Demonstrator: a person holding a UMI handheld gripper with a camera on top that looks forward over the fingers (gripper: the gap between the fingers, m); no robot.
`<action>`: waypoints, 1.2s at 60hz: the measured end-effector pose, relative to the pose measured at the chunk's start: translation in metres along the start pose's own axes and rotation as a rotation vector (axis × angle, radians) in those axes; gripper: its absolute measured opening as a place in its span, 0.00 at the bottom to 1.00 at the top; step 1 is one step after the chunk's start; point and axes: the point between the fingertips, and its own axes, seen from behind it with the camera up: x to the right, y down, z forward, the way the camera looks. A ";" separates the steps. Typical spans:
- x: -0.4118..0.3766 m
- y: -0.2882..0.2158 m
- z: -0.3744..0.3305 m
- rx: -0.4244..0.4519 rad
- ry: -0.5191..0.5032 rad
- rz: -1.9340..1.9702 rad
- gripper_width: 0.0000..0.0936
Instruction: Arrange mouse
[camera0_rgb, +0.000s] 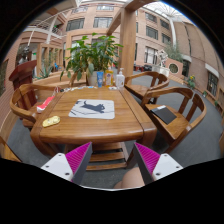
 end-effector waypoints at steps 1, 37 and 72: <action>-0.006 0.011 0.005 0.005 -0.009 0.002 0.91; -0.322 0.005 0.114 0.044 -0.350 -0.064 0.91; -0.365 -0.052 0.224 -0.023 -0.270 -0.028 0.86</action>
